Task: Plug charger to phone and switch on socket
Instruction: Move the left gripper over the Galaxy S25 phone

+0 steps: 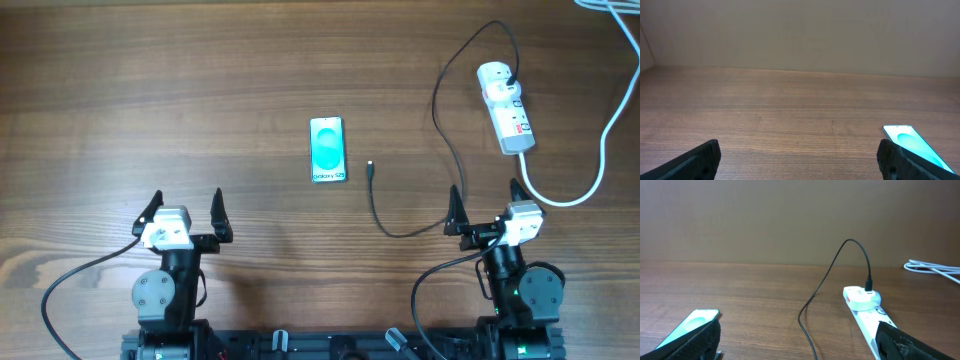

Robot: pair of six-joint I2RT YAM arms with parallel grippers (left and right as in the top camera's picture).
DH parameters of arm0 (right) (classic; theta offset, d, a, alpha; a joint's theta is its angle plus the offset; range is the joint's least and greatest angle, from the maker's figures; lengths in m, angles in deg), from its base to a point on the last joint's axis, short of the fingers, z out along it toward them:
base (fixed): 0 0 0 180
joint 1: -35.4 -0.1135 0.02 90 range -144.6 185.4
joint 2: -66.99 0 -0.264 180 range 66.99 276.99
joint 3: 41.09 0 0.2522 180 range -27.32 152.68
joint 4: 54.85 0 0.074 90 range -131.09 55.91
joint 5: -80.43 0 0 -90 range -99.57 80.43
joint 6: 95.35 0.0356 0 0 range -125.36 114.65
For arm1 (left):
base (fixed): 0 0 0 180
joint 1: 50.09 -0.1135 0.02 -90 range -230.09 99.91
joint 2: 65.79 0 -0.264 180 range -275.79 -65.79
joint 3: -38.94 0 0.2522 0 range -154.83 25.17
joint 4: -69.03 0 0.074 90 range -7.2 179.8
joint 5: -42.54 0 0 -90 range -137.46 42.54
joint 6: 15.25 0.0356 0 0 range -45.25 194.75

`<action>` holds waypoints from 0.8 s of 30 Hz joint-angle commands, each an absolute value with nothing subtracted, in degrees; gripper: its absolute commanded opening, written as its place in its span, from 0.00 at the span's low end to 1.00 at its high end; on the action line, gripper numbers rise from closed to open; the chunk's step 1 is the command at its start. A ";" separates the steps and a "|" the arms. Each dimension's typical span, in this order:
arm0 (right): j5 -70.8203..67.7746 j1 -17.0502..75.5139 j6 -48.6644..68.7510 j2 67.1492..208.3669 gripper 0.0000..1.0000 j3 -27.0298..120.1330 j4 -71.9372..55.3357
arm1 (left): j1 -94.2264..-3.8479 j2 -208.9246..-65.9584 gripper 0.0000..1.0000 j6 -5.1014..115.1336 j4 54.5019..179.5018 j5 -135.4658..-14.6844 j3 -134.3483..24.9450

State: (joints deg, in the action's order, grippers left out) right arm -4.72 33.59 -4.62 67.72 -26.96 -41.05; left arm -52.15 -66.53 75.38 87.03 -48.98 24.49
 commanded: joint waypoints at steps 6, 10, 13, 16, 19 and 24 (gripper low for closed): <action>-5.32 33.37 -5.23 67.41 1.00 -27.03 -41.18 | -52.50 -66.18 1.00 75.81 87.11 -48.45 24.84; -5.32 33.37 -5.23 67.41 1.00 -27.03 -41.18 | -52.50 -66.18 1.00 75.81 87.09 -48.45 24.84; -5.32 33.37 -5.21 67.41 1.00 -27.03 -41.18 | -52.50 -66.18 1.00 75.81 87.11 -48.43 24.84; -5.32 33.37 -5.23 67.41 1.00 -27.03 -41.18 | -52.50 -66.18 1.00 75.83 87.09 -48.43 24.84; -5.32 33.37 -5.23 67.41 1.00 -27.03 -41.18 | -52.50 -66.18 1.00 75.77 86.37 -47.60 24.84; -5.32 33.37 -5.21 67.41 1.00 -27.03 -41.18 | -52.46 -66.18 1.00 68.27 81.69 -86.05 24.84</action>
